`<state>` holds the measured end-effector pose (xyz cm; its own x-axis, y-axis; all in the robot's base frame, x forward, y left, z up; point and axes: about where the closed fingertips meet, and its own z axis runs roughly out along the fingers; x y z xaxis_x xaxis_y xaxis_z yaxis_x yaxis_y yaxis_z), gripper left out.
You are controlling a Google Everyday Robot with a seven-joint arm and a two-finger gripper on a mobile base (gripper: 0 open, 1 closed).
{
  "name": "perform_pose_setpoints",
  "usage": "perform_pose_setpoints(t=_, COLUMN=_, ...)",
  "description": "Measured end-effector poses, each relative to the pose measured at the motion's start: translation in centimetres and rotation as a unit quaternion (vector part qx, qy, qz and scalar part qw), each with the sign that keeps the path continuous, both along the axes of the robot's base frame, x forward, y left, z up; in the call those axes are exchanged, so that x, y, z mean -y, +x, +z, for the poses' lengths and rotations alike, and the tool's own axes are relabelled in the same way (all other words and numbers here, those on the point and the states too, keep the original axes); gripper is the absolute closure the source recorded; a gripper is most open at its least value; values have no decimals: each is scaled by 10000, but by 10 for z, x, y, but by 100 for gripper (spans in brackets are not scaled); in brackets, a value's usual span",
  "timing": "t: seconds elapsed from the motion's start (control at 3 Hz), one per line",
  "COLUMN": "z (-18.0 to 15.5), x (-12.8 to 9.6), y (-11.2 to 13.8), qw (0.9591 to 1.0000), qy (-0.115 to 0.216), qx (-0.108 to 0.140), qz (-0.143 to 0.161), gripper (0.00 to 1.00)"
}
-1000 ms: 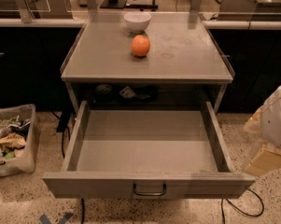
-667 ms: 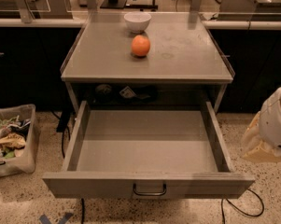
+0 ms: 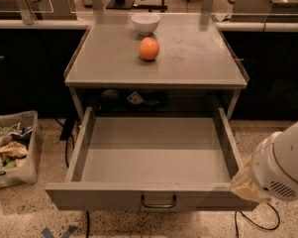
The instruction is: Close top drawer
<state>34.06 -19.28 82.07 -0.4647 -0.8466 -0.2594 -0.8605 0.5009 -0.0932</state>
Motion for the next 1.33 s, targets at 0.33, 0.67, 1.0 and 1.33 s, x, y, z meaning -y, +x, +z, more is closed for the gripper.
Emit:
perform_pose_setpoints(t=0.33, z=0, x=0, y=0, qw=10000, qy=1, qx=-1, qz=0, gripper=100)
perform_pose_setpoints(t=0.67, z=-17, x=-2, y=-5, qw=9999, qy=80, qx=-100, qz=-39, gripper=100)
perform_pose_setpoints(t=1.0, z=-51, x=-14, y=-15, qw=9987, qy=387, qx=-291, qz=-123, gripper=100)
perform_pose_setpoints(t=1.33, z=-85, x=-33, y=-24, qw=9961, qy=686, qx=-513, qz=-206, gripper=100)
